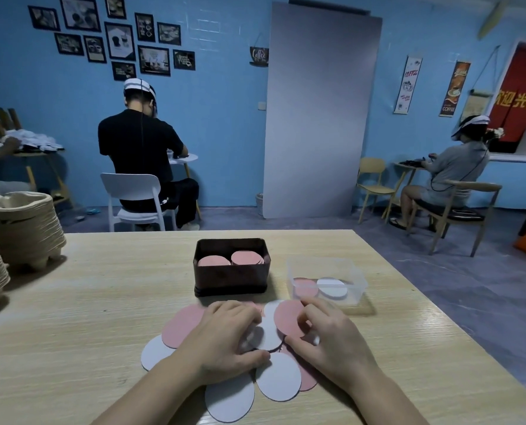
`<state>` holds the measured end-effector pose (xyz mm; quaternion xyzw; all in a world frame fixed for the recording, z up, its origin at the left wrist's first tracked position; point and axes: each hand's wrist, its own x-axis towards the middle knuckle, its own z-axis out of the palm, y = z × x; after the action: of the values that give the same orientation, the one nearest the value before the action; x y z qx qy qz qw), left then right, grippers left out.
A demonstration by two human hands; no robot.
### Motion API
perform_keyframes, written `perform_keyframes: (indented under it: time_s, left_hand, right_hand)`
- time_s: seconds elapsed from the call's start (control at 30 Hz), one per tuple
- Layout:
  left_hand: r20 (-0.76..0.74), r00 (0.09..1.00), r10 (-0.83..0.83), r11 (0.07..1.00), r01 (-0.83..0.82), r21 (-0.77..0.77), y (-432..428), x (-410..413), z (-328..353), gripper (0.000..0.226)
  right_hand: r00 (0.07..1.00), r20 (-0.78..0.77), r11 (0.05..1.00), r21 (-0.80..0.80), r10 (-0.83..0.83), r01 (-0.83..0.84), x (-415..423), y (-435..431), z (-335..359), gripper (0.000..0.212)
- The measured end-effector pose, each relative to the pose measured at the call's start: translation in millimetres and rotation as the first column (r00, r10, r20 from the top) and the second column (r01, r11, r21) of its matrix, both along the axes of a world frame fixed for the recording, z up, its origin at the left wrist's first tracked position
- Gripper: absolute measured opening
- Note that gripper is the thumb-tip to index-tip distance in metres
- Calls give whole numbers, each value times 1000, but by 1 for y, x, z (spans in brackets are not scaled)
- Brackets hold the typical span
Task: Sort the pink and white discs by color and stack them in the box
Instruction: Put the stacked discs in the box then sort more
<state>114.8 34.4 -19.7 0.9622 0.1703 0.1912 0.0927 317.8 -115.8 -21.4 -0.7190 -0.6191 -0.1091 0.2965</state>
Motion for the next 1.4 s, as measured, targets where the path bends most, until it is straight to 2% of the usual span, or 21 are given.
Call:
perform_keyframes:
  time_s: [0.17,0.33,0.47,0.67,0.8,0.97,1.13,1.27,1.4]
  left_hand:
    - [33,999,-23,999,24,-28,3,6,-4,46]
    - [201,980,-4,992,30,-126,4,-4,-2,44]
    - [267,964,12,997,10,-79,8,-22,0,40]
    - [310,951,-2,997,26,-72,5,-27,-12,44]
    - [274,961,24,997,-2,-82,13,-31,-15,48]
    - [277,960,34,994,-4,-108,19,-36,-17,49]
    - [307,952,8,992,30,-120,23,-36,-20,51]
    - [390,921,10,993,38,-114,24,-35,-21,49]
    - [443,896,-19,997,52,-62,22,-34,-21,41]
  right_hand:
    - [998,-66,999,-44,0,-3,5,-4,-2,38]
    - [995,-95,999,-41,18,-22,6,-2,-5,37]
    - [995,-103,1000,-8,12,-13,4,0,-5,37]
    - [983,-67,984,-48,170,-174,-16,18,-1,40]
    - [949,-140,959,-6,281,-285,-31,30,3,62]
    - [945,-114,952,17,306,-306,-45,46,-5,56]
    - [943,-123,950,79,309,-301,-41,42,-8,40]
    - [932,-186,947,144,311,-287,-40,37,-6,32]
    - [931,-193,947,154,310,-283,-41,36,-8,32]
